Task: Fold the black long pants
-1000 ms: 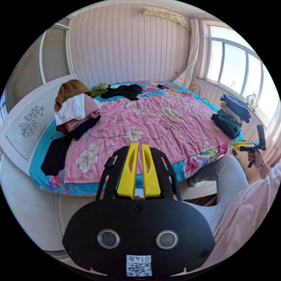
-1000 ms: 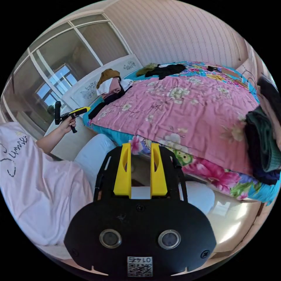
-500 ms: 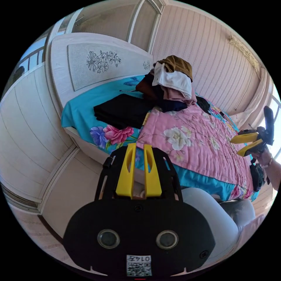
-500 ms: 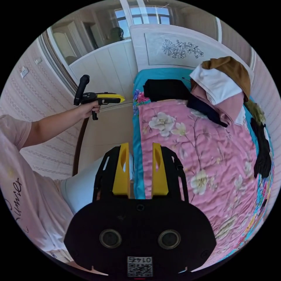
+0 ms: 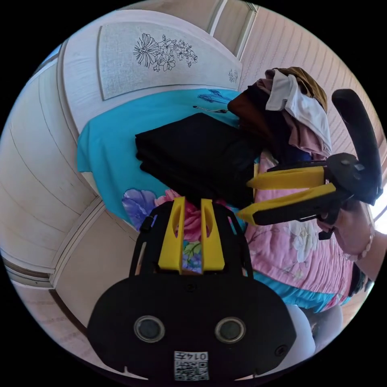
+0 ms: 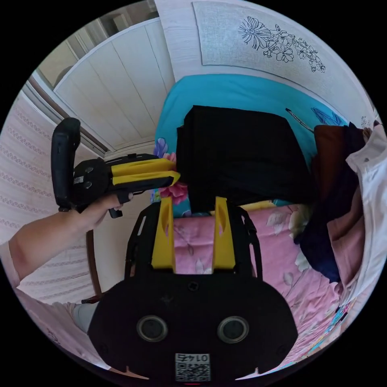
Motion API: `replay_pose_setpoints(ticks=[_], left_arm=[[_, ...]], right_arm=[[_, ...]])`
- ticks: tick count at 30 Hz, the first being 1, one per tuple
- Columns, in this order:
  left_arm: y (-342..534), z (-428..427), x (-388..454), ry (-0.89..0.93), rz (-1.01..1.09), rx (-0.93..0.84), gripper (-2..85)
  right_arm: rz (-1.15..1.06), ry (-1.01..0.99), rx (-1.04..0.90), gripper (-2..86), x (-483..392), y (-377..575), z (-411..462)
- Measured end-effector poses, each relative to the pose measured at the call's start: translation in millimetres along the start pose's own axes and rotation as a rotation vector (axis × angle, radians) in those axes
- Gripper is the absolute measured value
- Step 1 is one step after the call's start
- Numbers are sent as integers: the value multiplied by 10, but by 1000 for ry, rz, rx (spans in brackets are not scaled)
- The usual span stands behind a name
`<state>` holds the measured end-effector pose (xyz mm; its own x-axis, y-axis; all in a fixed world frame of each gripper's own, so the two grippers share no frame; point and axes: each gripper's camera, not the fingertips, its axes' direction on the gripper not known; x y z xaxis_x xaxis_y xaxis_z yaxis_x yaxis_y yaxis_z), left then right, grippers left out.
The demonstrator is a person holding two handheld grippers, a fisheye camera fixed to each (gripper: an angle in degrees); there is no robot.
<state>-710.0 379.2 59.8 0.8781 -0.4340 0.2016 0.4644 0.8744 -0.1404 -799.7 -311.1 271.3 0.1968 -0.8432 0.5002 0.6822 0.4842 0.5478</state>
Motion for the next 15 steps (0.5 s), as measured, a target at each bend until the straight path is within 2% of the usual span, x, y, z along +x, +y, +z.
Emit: replay_pose_setpoints(ticks=[4, 6, 7, 10, 12, 15], left_arm=[[-159, -168, -102, 39, 7, 3, 0], [-253, -371, -123, 5, 34, 34, -7], [-269, -445, -129, 5, 42, 58, -8], [-384, -959, -221, 87, 53, 170, -9], [-465, -1593, -235, 118, 97, 325, -9], [-576, -2355, -223, 137, 166, 444, -9]], right_arm=[[-20, 82, -74, 103, 31, -157, 281], [35, 21, -70, 33, 130, -200, 135], [43, 8, -44, 29, 152, -183, 63], [75, -44, 98, 19, 270, -39, -439], [74, -129, 248, 15, 305, 147, -995], [28, -182, 412, 13, 245, 415, -1692]])
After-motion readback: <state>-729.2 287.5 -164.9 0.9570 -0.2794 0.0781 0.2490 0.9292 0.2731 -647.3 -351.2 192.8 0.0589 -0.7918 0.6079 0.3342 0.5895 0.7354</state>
